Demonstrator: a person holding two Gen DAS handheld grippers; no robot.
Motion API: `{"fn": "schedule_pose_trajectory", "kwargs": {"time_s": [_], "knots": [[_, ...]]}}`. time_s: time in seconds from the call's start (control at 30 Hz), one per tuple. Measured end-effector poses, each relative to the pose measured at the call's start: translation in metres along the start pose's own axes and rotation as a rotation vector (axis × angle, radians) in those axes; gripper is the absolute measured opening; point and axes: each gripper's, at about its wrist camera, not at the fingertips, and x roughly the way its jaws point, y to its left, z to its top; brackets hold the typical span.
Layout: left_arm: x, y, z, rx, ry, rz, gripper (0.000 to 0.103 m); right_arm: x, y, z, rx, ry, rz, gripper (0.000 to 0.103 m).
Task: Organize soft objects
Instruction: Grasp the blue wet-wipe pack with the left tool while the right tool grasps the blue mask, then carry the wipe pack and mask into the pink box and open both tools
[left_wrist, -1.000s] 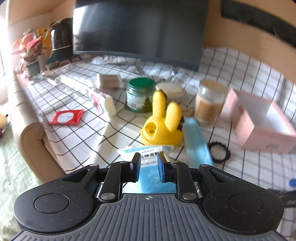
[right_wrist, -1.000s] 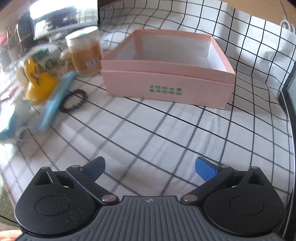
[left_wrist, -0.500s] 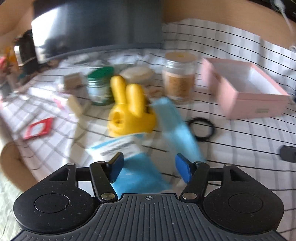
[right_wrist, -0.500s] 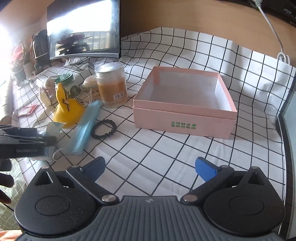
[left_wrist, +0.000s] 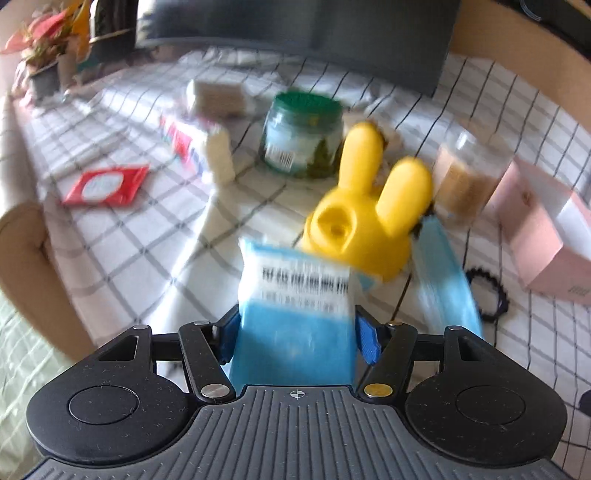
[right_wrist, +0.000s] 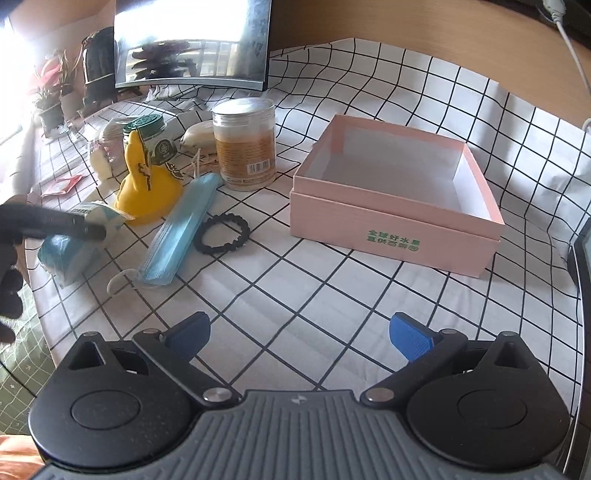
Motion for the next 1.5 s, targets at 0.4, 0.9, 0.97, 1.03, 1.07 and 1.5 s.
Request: {"fn": "schedule_pose_trajectory", "kwargs": {"time_s": [0.4, 0.9, 0.97, 1.03, 1.07, 1.5], "knots": [[-0.012, 0.033, 0.022, 0.071, 0.040, -0.198, 0.056, 0.041, 0.065, 0.058, -0.111, 0.002, 0.084, 0.076], [0.002, 0.087, 0.049, 0.086, 0.125, -0.317, 0.056, 0.107, 0.142, 0.088, -0.199, 0.169, 0.055, 0.042], [0.005, 0.089, 0.048, 0.092, 0.134, -0.344, 0.056, 0.112, 0.144, 0.089, -0.188, 0.175, 0.020, 0.042], [0.009, 0.092, 0.048, 0.097, 0.144, -0.362, 0.056, 0.116, 0.144, 0.091, -0.171, 0.172, -0.011, 0.042], [0.010, 0.092, 0.048, 0.099, 0.150, -0.368, 0.056, 0.118, 0.146, 0.093, -0.165, 0.173, -0.014, 0.042], [-0.031, 0.077, 0.075, 0.061, 0.025, -0.275, 0.056, 0.079, 0.118, 0.140, -0.112, 0.098, 0.098, 0.003]]}}
